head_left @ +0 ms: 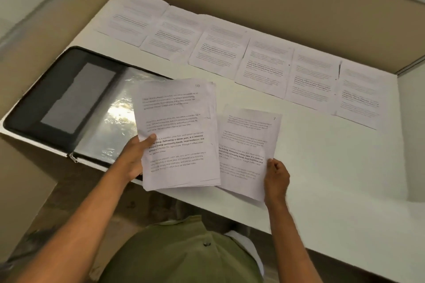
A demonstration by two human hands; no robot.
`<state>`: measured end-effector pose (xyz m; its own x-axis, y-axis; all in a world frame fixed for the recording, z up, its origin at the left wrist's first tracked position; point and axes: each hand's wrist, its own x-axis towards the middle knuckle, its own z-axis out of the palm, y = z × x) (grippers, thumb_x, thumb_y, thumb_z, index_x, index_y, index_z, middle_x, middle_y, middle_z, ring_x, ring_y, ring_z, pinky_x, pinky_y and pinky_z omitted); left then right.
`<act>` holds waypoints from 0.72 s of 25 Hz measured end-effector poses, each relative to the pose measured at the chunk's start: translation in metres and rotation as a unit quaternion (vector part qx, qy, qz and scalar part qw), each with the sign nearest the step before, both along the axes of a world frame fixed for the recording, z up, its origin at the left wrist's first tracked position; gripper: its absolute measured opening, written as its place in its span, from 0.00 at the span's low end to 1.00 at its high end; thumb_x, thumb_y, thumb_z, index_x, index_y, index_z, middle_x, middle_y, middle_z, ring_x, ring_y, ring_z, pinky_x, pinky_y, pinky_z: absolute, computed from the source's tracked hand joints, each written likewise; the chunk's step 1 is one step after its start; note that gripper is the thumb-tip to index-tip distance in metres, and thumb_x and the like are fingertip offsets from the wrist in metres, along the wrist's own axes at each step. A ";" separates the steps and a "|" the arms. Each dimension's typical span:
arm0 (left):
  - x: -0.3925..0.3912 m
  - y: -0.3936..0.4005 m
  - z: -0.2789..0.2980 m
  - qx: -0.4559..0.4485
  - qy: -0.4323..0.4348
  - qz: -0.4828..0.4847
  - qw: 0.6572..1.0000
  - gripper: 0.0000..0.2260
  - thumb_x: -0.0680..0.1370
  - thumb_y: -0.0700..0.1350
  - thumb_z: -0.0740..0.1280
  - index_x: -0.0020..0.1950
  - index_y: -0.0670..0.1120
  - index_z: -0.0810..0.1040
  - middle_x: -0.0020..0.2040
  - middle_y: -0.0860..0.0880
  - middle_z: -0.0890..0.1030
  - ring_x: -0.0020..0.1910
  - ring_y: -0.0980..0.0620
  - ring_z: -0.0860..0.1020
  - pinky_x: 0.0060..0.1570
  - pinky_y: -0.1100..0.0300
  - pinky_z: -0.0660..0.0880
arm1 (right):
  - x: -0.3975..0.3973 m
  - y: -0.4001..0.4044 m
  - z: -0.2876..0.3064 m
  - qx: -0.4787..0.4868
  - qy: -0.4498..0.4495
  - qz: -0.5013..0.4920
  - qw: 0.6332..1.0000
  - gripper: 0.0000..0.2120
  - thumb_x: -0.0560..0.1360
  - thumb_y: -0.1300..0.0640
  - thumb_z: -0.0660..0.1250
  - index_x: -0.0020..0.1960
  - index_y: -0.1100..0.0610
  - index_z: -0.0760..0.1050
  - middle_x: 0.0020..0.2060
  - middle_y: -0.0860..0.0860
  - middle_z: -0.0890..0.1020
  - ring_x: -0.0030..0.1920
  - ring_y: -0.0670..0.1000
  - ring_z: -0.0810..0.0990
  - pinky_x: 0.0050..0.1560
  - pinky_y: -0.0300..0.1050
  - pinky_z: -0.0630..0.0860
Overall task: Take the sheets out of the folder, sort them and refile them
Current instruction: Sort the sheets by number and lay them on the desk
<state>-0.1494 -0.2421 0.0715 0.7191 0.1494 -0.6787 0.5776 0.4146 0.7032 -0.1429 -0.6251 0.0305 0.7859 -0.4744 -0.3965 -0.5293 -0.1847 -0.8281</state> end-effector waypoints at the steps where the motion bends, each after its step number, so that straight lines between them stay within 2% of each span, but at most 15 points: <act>1: 0.001 0.013 -0.001 0.001 0.005 0.002 1.000 0.17 0.83 0.44 0.67 0.71 0.46 0.76 0.63 0.42 0.83 0.63 0.39 0.81 0.61 0.38 0.77 | -0.001 0.011 -0.002 -0.006 0.007 0.007 1.000 0.10 0.86 0.54 0.62 0.54 0.55 0.80 0.49 0.49 0.83 0.50 0.51 0.81 0.53 0.44 0.76; 3: 0.004 0.035 -0.004 0.007 0.011 0.007 1.000 0.16 0.82 0.44 0.68 0.70 0.47 0.77 0.62 0.43 0.84 0.63 0.40 0.81 0.59 0.39 0.78 | -0.003 0.030 -0.007 -0.022 0.017 0.020 0.999 0.11 0.86 0.53 0.60 0.57 0.55 0.80 0.52 0.50 0.83 0.52 0.51 0.82 0.55 0.48 0.78; 6: 0.004 0.050 -0.009 -0.001 0.011 0.025 1.000 0.15 0.82 0.44 0.68 0.70 0.48 0.77 0.63 0.43 0.84 0.64 0.40 0.81 0.63 0.37 0.76 | -0.007 0.047 -0.011 -0.043 0.031 0.061 0.997 0.11 0.87 0.52 0.60 0.60 0.55 0.79 0.54 0.50 0.84 0.53 0.51 0.82 0.57 0.52 0.81; 9: 0.002 0.056 -0.008 -0.007 0.005 0.025 1.000 0.15 0.83 0.43 0.66 0.70 0.48 0.77 0.63 0.44 0.84 0.64 0.41 0.81 0.62 0.39 0.77 | -0.005 0.060 -0.011 -0.055 0.040 0.088 0.994 0.13 0.86 0.52 0.61 0.63 0.57 0.78 0.57 0.51 0.84 0.54 0.53 0.83 0.58 0.54 0.81; 13: 0.004 0.060 -0.004 0.004 0.001 0.025 1.000 0.14 0.84 0.42 0.66 0.70 0.49 0.77 0.62 0.45 0.84 0.63 0.42 0.81 0.61 0.41 0.78 | -0.003 0.075 -0.009 -0.069 0.047 0.145 0.986 0.11 0.86 0.53 0.61 0.63 0.55 0.77 0.57 0.52 0.84 0.53 0.53 0.83 0.55 0.53 0.81; 16: 0.006 0.065 -0.005 0.007 0.002 0.029 1.000 0.16 0.84 0.42 0.66 0.71 0.49 0.76 0.63 0.45 0.84 0.65 0.41 0.80 0.64 0.37 0.76 | -0.003 0.083 -0.008 -0.072 0.055 0.205 0.975 0.11 0.86 0.52 0.62 0.65 0.54 0.75 0.55 0.52 0.84 0.49 0.51 0.83 0.45 0.44 0.78; 18: 0.005 0.068 -0.006 0.011 0.004 0.029 1.000 0.16 0.84 0.41 0.66 0.72 0.50 0.76 0.64 0.44 0.83 0.66 0.40 0.80 0.67 0.35 0.74 | 0.000 0.084 -0.010 -0.072 0.067 0.250 0.963 0.14 0.85 0.50 0.63 0.68 0.53 0.73 0.55 0.51 0.85 0.49 0.51 0.83 0.44 0.42 0.76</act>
